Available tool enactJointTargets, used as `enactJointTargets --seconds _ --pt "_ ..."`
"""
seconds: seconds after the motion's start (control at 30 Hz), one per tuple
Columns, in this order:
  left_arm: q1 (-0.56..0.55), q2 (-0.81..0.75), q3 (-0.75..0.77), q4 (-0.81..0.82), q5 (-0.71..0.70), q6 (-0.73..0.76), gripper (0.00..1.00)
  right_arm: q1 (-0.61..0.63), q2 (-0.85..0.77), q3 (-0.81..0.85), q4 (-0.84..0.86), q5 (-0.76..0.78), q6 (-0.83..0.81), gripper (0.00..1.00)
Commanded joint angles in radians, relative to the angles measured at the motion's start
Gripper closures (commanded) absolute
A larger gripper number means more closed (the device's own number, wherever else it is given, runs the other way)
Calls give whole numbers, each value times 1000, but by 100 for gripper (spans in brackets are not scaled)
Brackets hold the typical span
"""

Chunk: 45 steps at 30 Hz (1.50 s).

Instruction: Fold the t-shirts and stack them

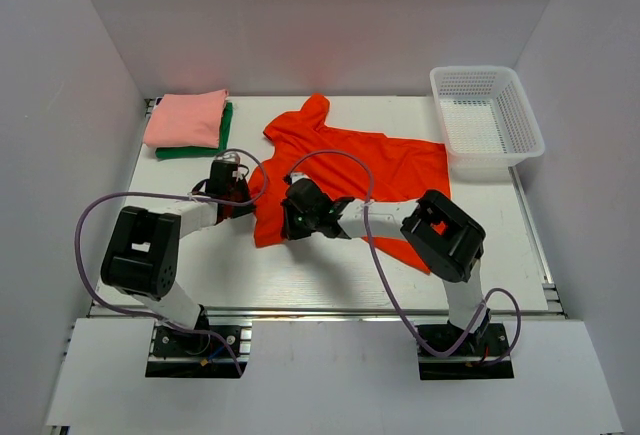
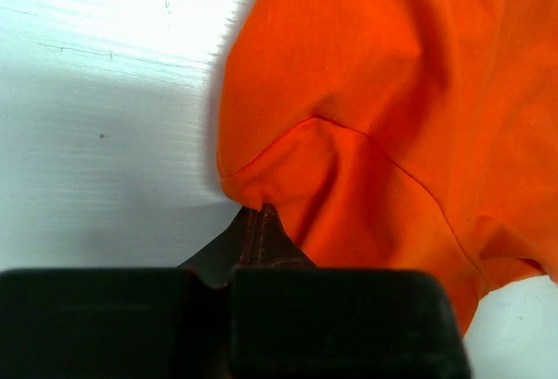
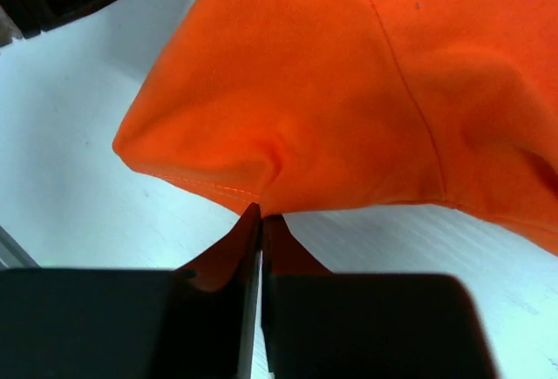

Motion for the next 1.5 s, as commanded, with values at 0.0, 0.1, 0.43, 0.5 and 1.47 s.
enactJointTargets --seconds 0.0,0.1,0.43,0.5,1.47 --pt "4 -74 -2 -5 -8 35 100 2 -65 -30 53 11 17 100" --pt "4 -149 -2 -53 -63 35 100 0 -161 -68 -19 -47 -19 100" --pt "4 -384 29 -279 -224 55 100 -14 -444 -185 -309 -87 -37 100" --pt "4 -366 50 -377 -245 55 100 -18 -445 -216 -331 -108 -26 100" --pt "-114 -614 -236 -471 210 -83 5 -208 -537 -272 -444 109 -46 10"
